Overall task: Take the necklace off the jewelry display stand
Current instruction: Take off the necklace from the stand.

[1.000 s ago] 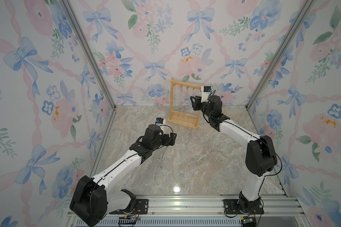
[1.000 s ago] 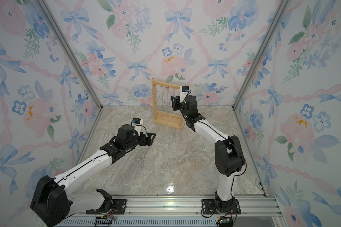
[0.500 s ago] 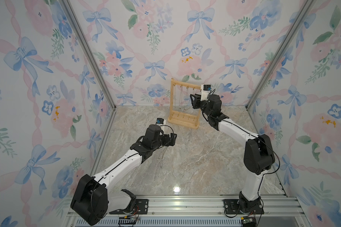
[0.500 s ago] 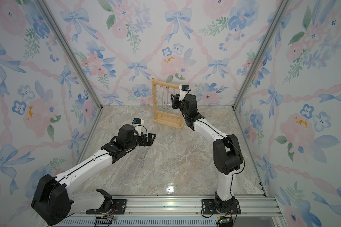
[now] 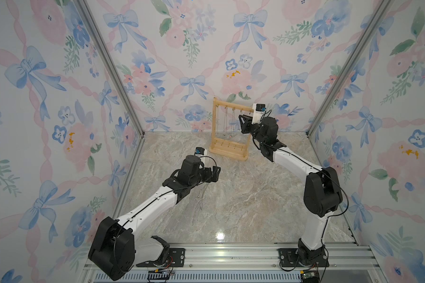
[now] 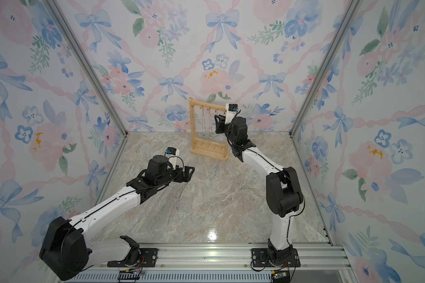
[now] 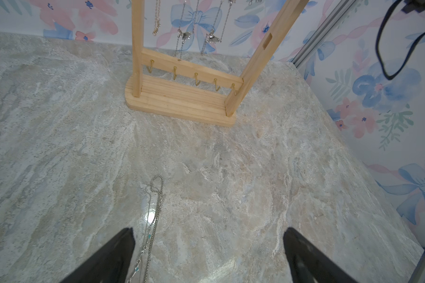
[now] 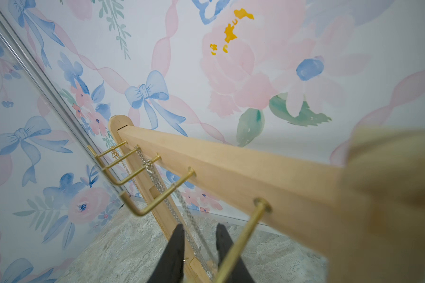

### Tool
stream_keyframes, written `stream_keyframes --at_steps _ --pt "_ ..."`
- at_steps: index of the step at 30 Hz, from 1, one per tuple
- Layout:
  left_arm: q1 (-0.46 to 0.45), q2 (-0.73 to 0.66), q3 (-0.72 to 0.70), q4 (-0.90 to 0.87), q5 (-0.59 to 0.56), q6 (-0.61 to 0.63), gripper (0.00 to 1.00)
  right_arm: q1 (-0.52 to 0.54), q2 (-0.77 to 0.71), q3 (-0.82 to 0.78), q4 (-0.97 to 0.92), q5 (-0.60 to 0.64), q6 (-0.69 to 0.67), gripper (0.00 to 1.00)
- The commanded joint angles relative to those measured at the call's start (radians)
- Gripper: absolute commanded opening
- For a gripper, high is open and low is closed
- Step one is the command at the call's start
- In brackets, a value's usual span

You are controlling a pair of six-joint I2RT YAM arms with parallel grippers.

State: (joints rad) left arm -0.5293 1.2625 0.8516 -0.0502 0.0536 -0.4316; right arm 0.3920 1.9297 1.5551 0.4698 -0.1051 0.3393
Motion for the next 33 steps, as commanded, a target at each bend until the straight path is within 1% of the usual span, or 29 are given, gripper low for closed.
stream_keyframes --at_steps 1,19,33 --pt "0.004 0.014 -0.006 0.0 0.013 -0.016 0.98 -0.011 0.017 0.019 0.039 -0.033 0.034 0.23" --pt "0.004 0.021 -0.006 0.0 0.017 -0.016 0.98 -0.013 0.038 0.066 0.007 -0.082 0.041 0.16" --pt "0.005 0.024 -0.006 0.001 0.021 -0.016 0.98 -0.013 0.02 0.05 0.016 -0.093 0.047 0.03"
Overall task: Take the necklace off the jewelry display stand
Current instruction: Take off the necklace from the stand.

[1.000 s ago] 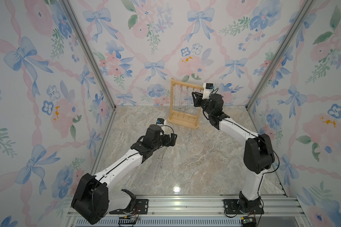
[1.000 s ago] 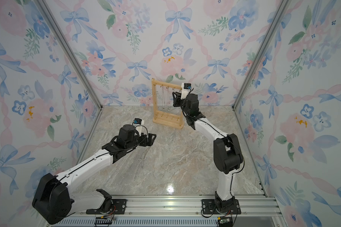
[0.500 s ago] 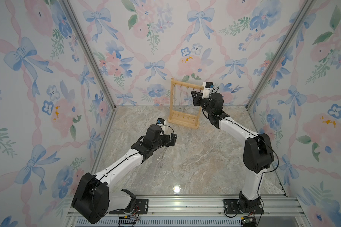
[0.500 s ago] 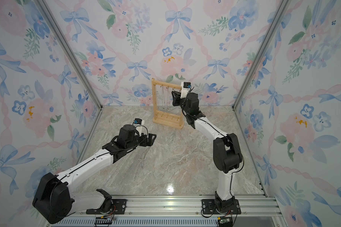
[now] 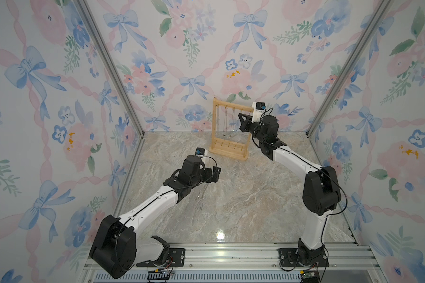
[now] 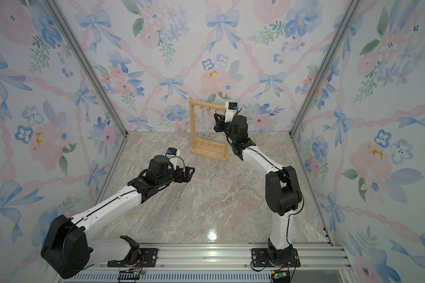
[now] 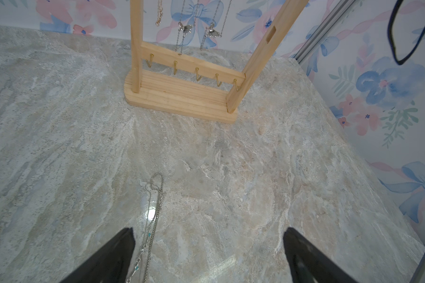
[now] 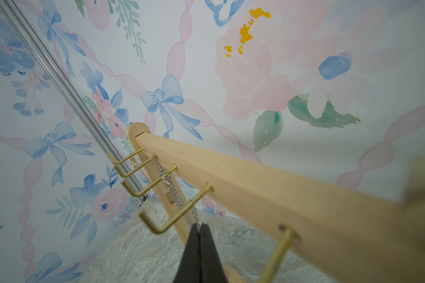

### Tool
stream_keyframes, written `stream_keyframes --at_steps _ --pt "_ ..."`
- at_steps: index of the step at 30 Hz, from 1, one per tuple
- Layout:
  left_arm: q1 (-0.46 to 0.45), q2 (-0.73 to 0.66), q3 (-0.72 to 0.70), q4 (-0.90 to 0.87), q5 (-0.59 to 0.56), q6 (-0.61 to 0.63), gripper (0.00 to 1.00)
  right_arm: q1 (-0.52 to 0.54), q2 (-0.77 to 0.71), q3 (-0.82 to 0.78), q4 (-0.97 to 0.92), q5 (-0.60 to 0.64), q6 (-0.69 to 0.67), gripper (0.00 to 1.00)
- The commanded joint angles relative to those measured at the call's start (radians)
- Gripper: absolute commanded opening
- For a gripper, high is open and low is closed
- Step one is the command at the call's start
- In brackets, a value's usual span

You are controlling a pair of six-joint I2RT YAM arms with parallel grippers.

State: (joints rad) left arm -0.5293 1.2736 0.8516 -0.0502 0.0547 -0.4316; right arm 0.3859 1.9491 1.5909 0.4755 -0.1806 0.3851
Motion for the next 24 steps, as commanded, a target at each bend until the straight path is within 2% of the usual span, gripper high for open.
stream_keyframes --at_steps 1,24 --pt "0.005 0.014 -0.006 0.0 0.02 -0.017 0.98 -0.008 -0.004 0.009 0.011 -0.02 0.001 0.02" --pt "0.003 0.025 -0.005 0.0 0.024 -0.018 0.98 -0.013 -0.065 -0.042 0.036 -0.09 0.005 0.0"
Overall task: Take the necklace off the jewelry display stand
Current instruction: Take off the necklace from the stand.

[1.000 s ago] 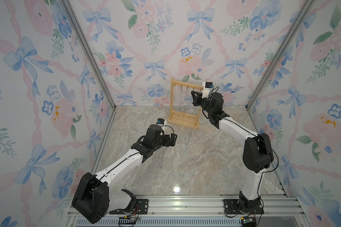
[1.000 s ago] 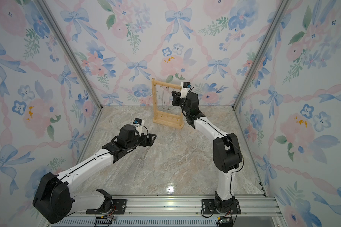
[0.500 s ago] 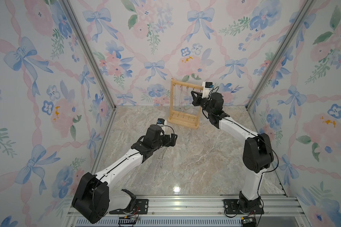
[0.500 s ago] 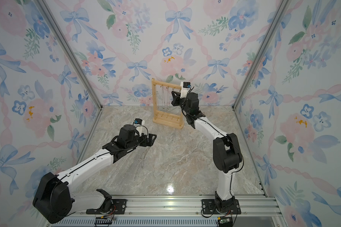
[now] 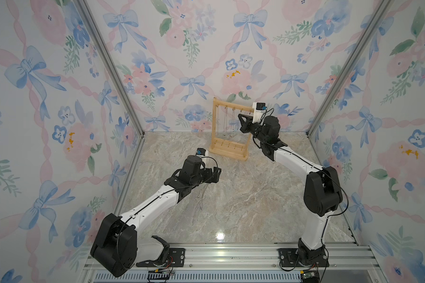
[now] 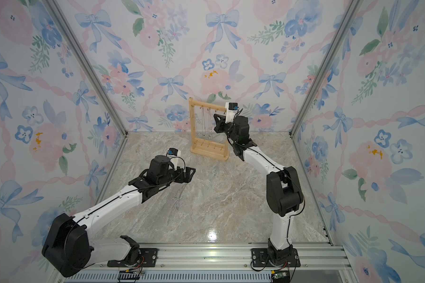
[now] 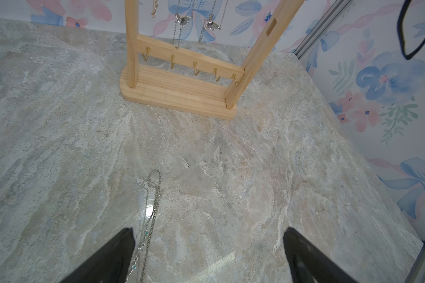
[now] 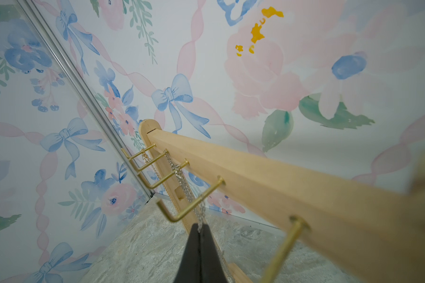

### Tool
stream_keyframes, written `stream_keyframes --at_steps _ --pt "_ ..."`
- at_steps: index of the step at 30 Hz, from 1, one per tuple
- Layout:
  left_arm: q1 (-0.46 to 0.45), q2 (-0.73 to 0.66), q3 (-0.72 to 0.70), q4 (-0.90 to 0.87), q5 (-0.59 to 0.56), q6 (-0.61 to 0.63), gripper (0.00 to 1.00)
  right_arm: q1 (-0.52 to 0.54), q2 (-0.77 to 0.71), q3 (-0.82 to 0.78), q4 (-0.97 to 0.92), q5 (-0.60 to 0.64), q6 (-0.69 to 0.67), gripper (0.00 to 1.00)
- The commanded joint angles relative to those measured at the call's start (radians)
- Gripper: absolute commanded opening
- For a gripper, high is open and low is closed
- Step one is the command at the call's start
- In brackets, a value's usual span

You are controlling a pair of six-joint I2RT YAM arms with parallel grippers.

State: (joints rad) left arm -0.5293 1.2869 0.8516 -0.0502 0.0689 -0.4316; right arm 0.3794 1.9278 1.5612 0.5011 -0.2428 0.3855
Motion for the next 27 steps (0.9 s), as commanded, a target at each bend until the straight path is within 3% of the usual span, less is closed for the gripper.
stream_keyframes --at_steps 1,27 --pt "0.005 0.013 -0.005 0.0 0.01 -0.019 0.98 -0.008 -0.046 -0.013 0.01 -0.032 0.004 0.0" --pt "0.005 0.023 -0.005 0.0 0.008 -0.02 0.98 -0.005 -0.06 0.002 -0.047 -0.113 -0.011 0.0"
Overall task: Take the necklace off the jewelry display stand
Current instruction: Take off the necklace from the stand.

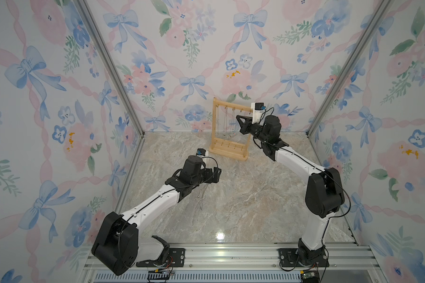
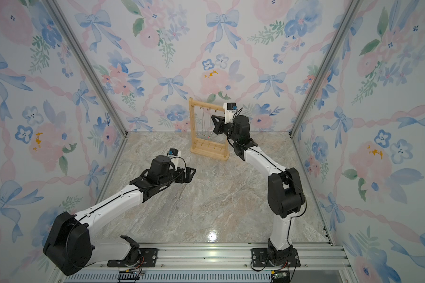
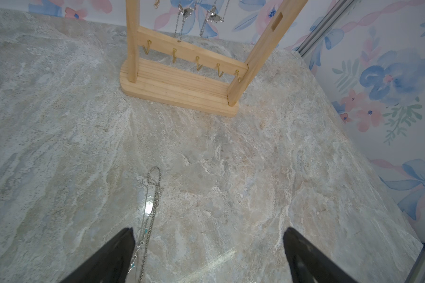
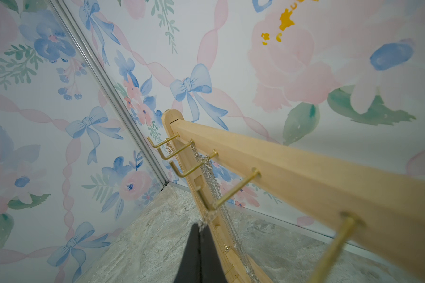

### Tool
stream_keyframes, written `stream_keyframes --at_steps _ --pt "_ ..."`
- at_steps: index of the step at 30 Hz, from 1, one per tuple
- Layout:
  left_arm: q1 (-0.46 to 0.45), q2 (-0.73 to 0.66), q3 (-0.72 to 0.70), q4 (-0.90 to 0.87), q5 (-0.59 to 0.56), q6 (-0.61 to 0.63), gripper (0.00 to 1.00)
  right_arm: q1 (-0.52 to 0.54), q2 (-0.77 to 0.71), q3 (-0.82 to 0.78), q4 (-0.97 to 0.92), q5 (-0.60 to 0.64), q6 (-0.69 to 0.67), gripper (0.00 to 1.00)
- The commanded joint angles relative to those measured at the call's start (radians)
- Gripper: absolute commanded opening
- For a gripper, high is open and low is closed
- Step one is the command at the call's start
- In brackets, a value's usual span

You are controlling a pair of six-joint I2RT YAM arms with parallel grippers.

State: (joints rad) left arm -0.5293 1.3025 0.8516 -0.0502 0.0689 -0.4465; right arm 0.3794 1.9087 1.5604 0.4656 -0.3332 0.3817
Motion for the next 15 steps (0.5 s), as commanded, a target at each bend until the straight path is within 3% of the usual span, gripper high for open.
stream_keyframes --at_steps 1,15 --pt "0.004 0.007 -0.003 0.001 0.008 -0.005 0.98 -0.006 -0.043 0.003 -0.012 -0.024 -0.007 0.0" --pt "0.005 0.011 -0.005 0.001 0.009 -0.004 0.98 -0.022 -0.065 -0.041 0.094 -0.054 0.088 0.0"
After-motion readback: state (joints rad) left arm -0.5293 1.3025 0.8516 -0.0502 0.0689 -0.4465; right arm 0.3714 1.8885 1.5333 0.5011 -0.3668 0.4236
